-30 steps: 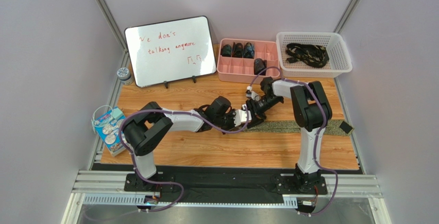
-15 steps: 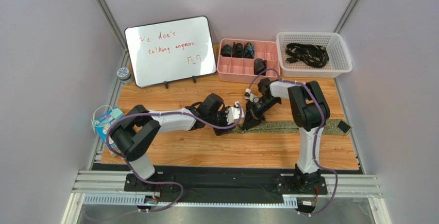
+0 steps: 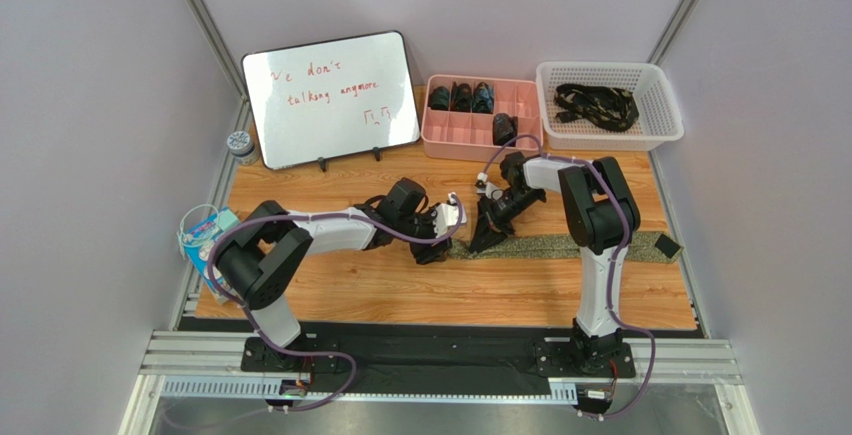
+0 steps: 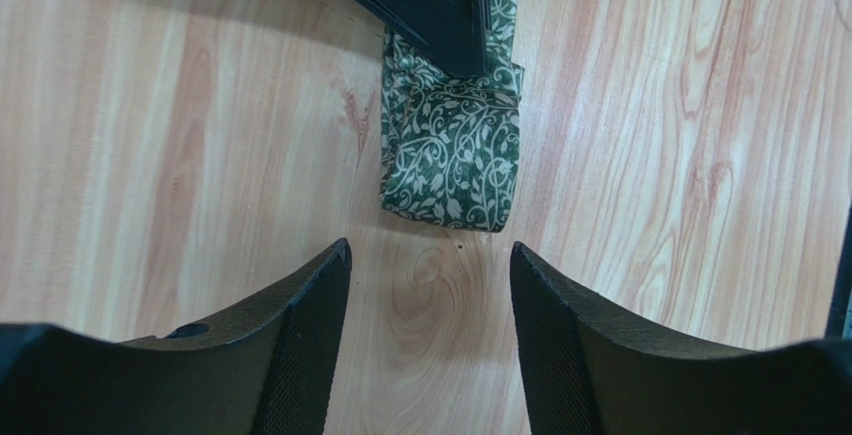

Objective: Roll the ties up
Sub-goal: Roll the tie at the center of the board.

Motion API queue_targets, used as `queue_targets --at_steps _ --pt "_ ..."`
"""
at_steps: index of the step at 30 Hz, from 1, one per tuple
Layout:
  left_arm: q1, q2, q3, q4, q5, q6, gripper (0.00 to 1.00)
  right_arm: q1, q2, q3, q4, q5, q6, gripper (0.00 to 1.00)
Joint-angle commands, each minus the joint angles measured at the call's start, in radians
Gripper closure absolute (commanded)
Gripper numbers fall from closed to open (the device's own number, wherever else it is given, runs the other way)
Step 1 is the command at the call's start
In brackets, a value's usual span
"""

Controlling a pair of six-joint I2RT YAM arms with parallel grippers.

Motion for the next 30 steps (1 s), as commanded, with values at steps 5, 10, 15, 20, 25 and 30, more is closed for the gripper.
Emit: queue_targets --at_steps 5,10,15,20,25,30 --pt "-0.028 0.05 0.039 0.103 0.028 0.018 0.35 0.014 0.062 -0.006 0.085 0.173 -0.024 1.0" --pt "-0.043 0.028 0.05 0.118 0.041 0.019 0.36 0.016 0.066 -0.003 0.087 0.166 -0.022 1.0" --pt "-0.057 0.019 0.079 0.125 0.046 0.004 0.41 0.018 0.069 0.003 0.088 0.156 -0.017 1.0" --pt "-0.072 0.039 0.126 0.146 0.042 -0.045 0.55 0.018 0.078 -0.002 0.094 0.136 -0.002 1.0" --pt "-0.077 0.071 0.151 0.125 0.019 -0.056 0.58 0.015 0.077 -0.005 0.101 0.133 0.003 1.0" --pt "-0.077 0.042 0.116 0.069 0.008 -0.016 0.45 0.014 0.08 -0.008 0.101 0.134 0.001 1.0"
